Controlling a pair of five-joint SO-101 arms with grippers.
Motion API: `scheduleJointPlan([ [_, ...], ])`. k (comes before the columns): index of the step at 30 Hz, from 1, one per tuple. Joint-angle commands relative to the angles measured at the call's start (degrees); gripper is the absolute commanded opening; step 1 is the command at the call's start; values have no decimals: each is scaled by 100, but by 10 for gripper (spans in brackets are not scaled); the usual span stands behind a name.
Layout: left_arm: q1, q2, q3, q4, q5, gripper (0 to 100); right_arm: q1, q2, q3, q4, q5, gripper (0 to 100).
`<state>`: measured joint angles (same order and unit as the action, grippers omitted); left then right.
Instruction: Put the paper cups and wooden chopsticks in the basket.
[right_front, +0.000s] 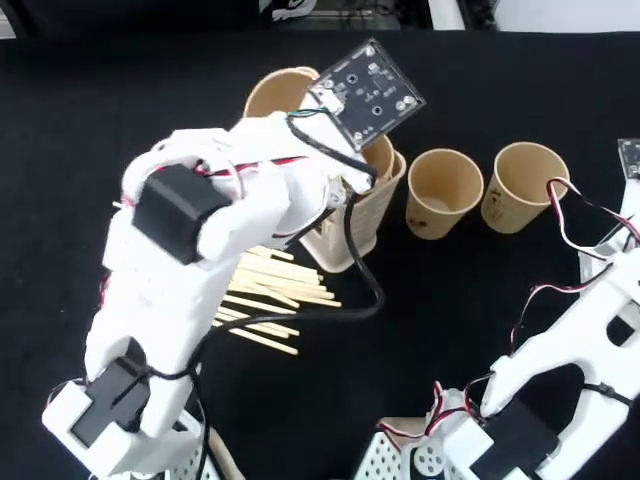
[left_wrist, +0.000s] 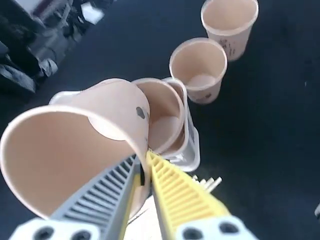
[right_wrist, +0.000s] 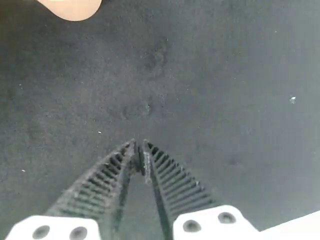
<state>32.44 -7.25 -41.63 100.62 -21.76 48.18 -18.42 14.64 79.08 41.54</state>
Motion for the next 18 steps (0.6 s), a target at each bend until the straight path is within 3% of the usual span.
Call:
scheduleJointPlan([
  [1, 75, -18, 110, 26, -26, 29, 79, -48, -295, -97, 62, 15],
  [13, 426, 651, 242, -44, -9, 36, -114, -400, -505, -53, 35, 15],
  [18, 224, 677, -338, -70, 492, 194, -149, -1218, -488, -53, 35, 15],
])
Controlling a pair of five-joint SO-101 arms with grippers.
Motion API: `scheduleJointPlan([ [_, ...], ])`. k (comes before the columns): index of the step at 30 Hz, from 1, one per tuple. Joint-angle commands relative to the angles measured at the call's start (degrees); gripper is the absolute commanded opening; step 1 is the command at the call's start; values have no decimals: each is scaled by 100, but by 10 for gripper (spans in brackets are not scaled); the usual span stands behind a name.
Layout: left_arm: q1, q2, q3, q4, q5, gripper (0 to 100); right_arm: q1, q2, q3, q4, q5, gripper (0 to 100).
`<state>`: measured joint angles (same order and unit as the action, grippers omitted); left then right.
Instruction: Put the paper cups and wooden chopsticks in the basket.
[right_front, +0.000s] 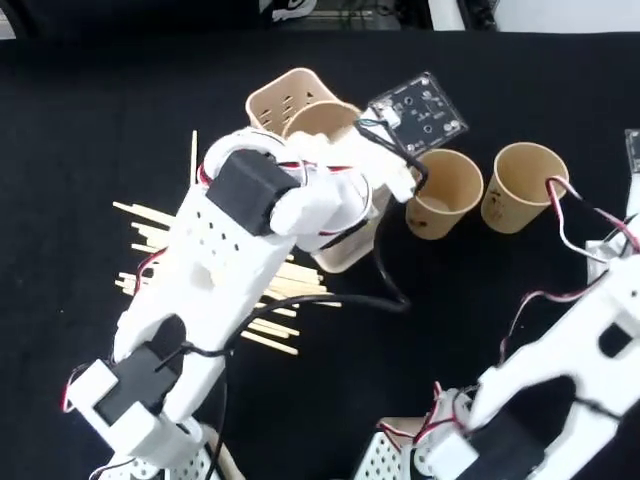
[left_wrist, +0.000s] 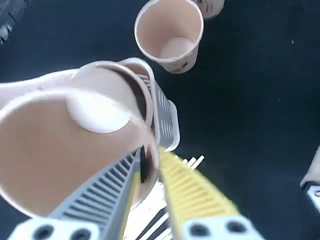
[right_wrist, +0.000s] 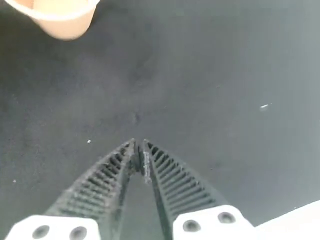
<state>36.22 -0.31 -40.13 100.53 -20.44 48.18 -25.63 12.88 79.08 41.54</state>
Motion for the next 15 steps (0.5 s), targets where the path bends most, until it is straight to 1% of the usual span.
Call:
scheduleJointPlan([
  [1, -215, 0, -629, -62, 519, 218, -132, -611, -312, -53, 35, 15],
  [5, -479, -18, -1033, -62, 844, 231, -149, -892, -321, 9, -44, 15],
  [8, -523, -62, -1429, -35, 941, 234, -158, -901, -356, -18, -519, 15],
  [12, -505, -273, -2571, 18, 1662, 235, -668, -919, -611, 97, -1029, 15],
  [15, -470, -615, -3407, 26, 2215, 233, -1116, -919, -1103, 316, -1389, 15],
])
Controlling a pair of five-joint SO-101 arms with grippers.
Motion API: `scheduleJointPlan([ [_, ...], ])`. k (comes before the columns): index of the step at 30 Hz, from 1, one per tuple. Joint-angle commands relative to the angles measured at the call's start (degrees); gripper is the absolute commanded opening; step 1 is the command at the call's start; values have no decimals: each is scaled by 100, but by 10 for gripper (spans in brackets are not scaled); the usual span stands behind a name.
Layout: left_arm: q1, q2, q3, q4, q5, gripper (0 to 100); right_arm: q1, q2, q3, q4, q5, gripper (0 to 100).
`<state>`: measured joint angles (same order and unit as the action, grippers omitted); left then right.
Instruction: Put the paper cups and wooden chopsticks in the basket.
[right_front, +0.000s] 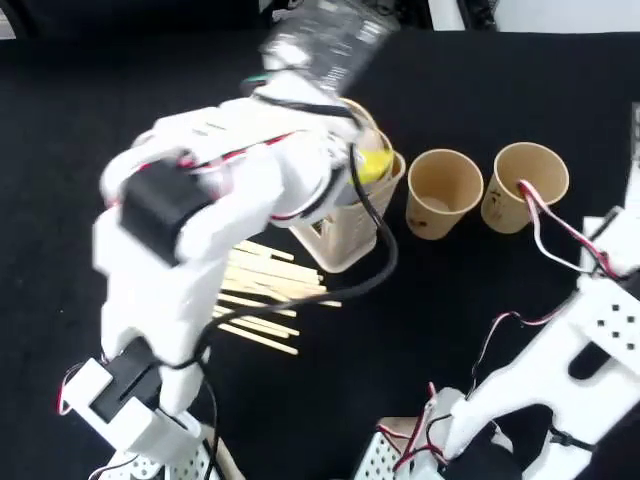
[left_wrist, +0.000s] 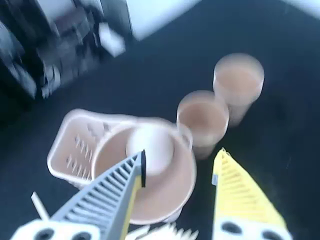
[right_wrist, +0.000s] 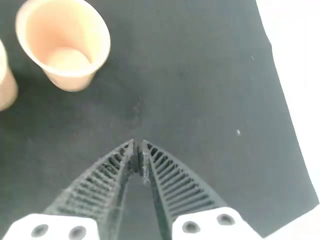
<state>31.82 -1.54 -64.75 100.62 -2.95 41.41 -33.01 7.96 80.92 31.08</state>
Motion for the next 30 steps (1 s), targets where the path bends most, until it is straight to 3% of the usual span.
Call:
scheduleJointPlan([
  [1, -75, -659, -1182, 18, 615, 232, -607, -180, -778, 141, -527, 15],
  [3, -233, -1020, -1455, 26, 791, 230, -1020, -136, -1042, 114, -1055, 15],
  [6, -1218, -1459, -1042, 26, 967, 230, -1925, -48, -1209, 18, -1908, 15],
  [9, -2343, -1829, 277, 26, 993, 230, -2716, -31, -1569, 0, -2374, 15],
  [15, -3890, -2497, 3196, -62, 844, 230, -3921, -57, -3407, 905, -2435, 14],
  [22, -4048, -4000, 6853, -1626, 642, 230, -5327, 154, -3486, 1415, -2426, 14],
  [27, -4066, -5846, 9068, -2927, 457, 234, -5319, 523, -2897, 1380, -2391, 14],
  [30, -4057, -7051, 9938, -3235, 457, 235, -5169, 752, -2712, 1380, -2171, 14],
])
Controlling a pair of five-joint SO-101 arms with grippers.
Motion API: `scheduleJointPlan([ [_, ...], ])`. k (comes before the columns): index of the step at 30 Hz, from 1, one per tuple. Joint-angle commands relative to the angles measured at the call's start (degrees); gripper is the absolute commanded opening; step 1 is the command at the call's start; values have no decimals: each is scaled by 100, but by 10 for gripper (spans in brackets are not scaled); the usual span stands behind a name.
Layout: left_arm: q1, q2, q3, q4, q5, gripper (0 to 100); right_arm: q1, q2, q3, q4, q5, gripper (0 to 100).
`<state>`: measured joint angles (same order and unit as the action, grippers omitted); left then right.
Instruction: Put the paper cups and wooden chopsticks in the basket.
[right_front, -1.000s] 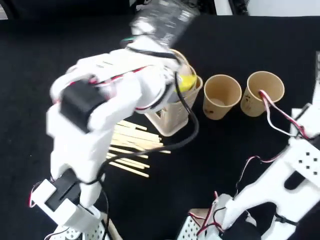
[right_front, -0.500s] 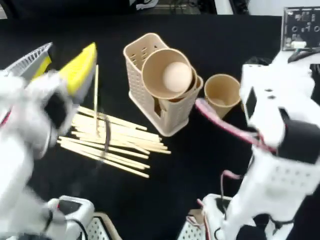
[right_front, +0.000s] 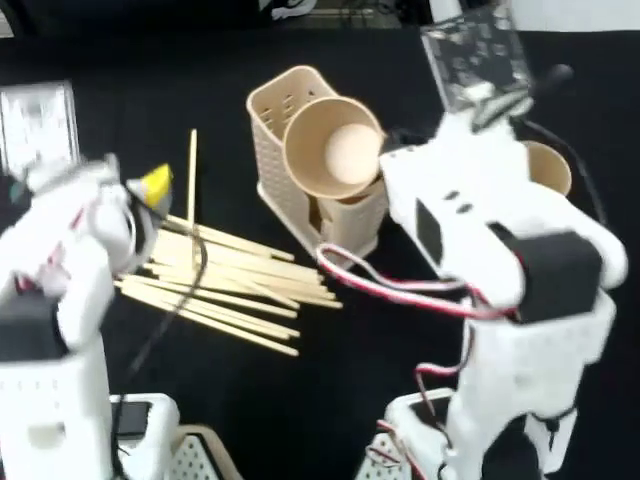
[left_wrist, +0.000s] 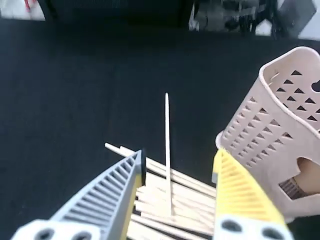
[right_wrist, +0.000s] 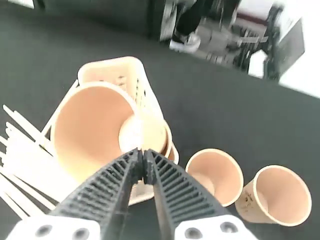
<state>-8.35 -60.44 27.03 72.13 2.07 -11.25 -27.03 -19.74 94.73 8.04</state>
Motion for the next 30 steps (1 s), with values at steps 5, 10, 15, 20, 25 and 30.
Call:
scheduleJointPlan([
  [5, -4, -2330, 1473, -448, -18, 235, 202, 119, -690, 88, 220, 14],
  [10, 40, -2092, 1824, -598, 0, 231, -378, -48, -1692, 633, 185, 13],
  [15, 356, -1908, 1991, -686, 0, 230, -1073, -22, -884, 545, 185, 13],
  [20, 409, -1925, 2026, -677, 0, 230, -563, -31, 145, -141, 229, 13],
  [25, 426, -1925, 2026, -659, 0, 230, -35, -31, 1059, -712, 308, 13],
  [30, 426, -1908, 2026, -659, 0, 230, -44, -22, 1323, -1108, 554, 13],
])
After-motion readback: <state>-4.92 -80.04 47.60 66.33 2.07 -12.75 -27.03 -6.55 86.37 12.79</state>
